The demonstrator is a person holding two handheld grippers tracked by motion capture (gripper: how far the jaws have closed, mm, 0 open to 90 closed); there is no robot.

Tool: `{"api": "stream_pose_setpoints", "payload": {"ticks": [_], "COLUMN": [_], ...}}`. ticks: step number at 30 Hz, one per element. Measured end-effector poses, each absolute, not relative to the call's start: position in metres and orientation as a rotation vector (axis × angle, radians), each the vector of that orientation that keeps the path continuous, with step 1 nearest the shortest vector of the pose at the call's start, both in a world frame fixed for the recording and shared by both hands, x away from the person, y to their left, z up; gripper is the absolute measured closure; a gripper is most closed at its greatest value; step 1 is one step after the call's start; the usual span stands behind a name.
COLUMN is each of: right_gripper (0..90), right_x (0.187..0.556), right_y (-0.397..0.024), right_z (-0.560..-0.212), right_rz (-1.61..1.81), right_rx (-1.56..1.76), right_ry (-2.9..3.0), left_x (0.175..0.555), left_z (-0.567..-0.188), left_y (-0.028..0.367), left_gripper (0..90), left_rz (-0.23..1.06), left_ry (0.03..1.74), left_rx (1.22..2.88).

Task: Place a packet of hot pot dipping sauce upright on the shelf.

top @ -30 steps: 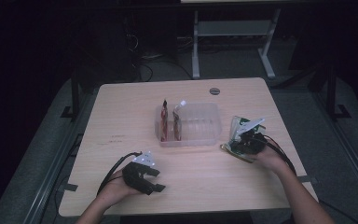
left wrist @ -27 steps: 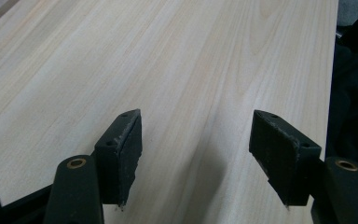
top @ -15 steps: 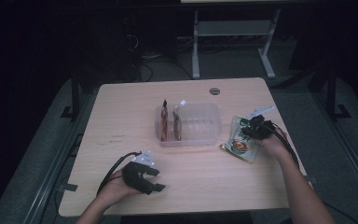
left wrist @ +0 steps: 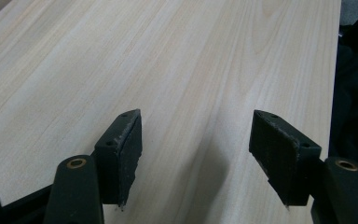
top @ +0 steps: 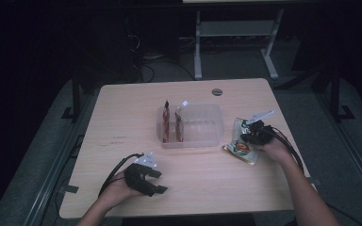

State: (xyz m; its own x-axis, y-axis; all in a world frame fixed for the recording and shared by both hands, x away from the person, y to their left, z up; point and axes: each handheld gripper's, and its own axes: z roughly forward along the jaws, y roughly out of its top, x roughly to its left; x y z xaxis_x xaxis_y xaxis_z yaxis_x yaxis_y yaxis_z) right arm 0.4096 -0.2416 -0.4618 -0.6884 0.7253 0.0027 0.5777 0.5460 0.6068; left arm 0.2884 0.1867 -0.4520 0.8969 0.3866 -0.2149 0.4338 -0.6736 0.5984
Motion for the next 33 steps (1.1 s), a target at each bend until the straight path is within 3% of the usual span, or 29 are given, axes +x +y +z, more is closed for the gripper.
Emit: {"api": "stream_pose_setpoints", "payload": {"ticks": [25,33], "right_gripper": [90.0,90.0], "right_x": [0.365,0.402], "right_y": [-0.182,-0.208], "right_z": [-0.459,-0.446], "right_rz": [0.911,0.926], "right_rx": [0.754,0.913], "right_ry": [2.773,2.602], "left_x": [0.288,0.289], "left_z": [-0.452,-0.452], "left_y": [0.185,0.186], "left_gripper": [34.0,34.0], "left_rz": [-0.101,-0.099], "left_ry": [0.57,0.573], "left_rx": [2.396,2.395]}}
